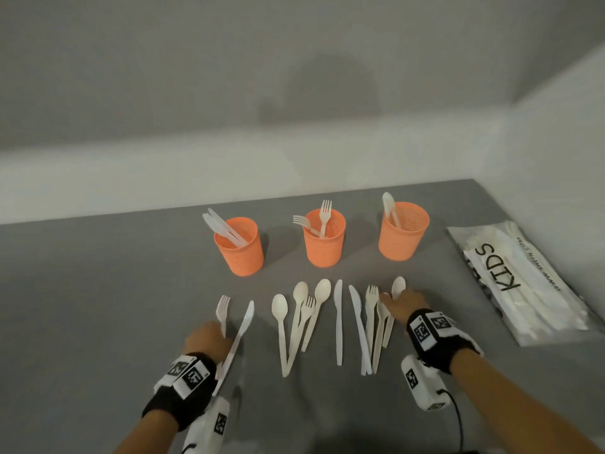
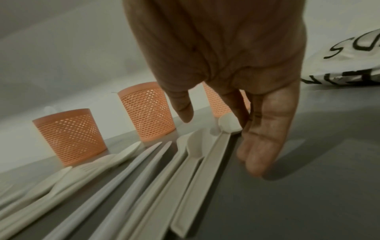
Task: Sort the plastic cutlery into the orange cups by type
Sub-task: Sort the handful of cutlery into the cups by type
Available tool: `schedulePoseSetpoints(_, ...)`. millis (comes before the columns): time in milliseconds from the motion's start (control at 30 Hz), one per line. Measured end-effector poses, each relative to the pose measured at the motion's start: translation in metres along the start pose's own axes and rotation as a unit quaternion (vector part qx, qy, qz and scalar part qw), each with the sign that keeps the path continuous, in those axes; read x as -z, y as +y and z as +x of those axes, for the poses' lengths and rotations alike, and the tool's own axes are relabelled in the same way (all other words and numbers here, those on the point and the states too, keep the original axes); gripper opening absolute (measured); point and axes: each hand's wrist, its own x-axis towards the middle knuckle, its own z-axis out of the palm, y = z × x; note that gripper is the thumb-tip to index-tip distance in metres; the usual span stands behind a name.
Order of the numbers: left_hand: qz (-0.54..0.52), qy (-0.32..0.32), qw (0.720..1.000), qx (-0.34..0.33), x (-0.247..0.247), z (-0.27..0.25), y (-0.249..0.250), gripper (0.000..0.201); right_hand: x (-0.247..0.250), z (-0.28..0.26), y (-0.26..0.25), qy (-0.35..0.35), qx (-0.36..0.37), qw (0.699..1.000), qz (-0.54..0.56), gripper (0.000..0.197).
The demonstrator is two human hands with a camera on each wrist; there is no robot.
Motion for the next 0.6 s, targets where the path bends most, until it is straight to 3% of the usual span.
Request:
schedulePoseSetpoints(167,-0.034,-0.009,0.999,-0.022,-0.016,0.001,-0.003,0.043,-0.007,-0.012,-0.016,-0.068,0.039,0.995,-0.057,0.066)
schedulePoseSetpoints(300,-0.098,-0.053,0.990,-0.085,-0.024,-0.014,0.036,0.015,-0.023,-0.020,-0.032,-0.099,0.069,0.987,-0.105,0.080)
schedulePoseSetpoints(367,-0.120,-0.081,0.982,-0.125,-0.030,-0.025,0.061,0.027,-0.032,-0.026,-0.038,-0.107,0.095,0.984,-0.109,0.086)
schedulePoseSetpoints(467,-0.150,-0.128,0.969,-0.152,-0.039,-0.039,0.093,0.026,-0.047,-0.035,-0.052,-0.127,0.136,0.979,-0.086,0.084)
schedulePoseSetpoints(600,-0.252,-0.209,0.935,-0.139,-0.044,-0.052,0.116,0.021,-0.065,-0.042,-0.060,-0.074,0.143,0.970,-0.183,0.074)
